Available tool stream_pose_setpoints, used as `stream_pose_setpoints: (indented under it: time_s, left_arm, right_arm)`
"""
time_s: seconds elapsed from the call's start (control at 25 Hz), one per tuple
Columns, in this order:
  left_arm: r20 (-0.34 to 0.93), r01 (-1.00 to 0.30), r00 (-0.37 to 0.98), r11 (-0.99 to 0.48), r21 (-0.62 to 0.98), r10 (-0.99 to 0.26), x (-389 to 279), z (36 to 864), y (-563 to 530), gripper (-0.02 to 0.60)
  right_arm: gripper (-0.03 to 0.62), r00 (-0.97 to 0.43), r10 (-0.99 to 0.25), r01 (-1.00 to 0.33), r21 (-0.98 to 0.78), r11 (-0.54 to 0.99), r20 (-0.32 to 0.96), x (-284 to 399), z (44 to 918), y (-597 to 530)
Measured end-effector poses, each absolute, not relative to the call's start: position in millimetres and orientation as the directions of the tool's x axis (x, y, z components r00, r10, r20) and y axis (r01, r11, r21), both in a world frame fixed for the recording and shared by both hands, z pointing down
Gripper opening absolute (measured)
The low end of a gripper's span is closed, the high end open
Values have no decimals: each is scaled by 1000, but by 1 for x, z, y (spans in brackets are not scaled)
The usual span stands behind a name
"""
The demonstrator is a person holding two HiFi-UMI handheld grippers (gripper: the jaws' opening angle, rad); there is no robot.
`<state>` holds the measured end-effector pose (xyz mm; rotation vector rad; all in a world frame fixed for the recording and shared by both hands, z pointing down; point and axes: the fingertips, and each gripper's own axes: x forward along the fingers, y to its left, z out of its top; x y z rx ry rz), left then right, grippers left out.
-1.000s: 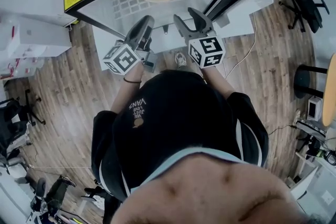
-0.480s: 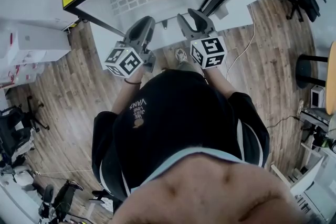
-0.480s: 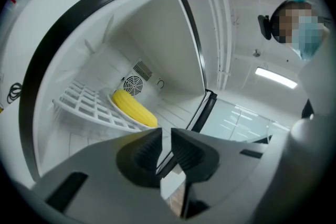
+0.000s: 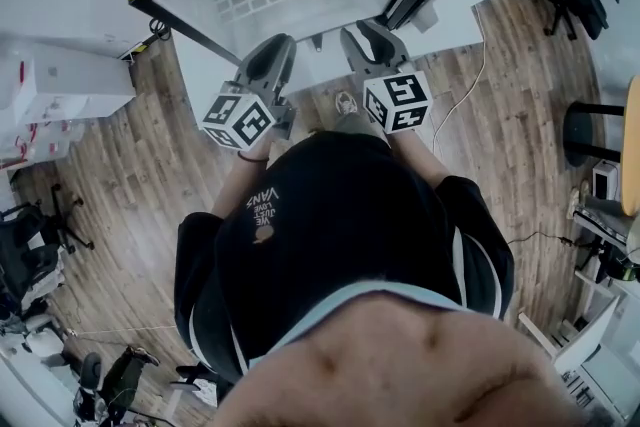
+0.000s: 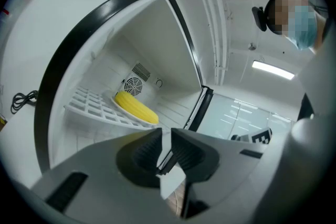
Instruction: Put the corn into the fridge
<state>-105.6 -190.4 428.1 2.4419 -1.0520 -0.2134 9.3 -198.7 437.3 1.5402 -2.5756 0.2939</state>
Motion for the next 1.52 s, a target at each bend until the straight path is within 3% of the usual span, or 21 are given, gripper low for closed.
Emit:
stream_pose_setpoints:
  time_s: [0.32, 1.52]
  left_arm:
    - [59, -662, 704, -625, 414, -707, -111, 432, -175, 57]
    - [81, -662, 704, -610, 436, -706, -111, 456, -147, 57]
  right_arm:
    - [100, -458, -863, -889, -100, 447, 214, 1, 441, -189]
    - [26, -446, -868, -895, -100, 435, 217, 5, 454, -154]
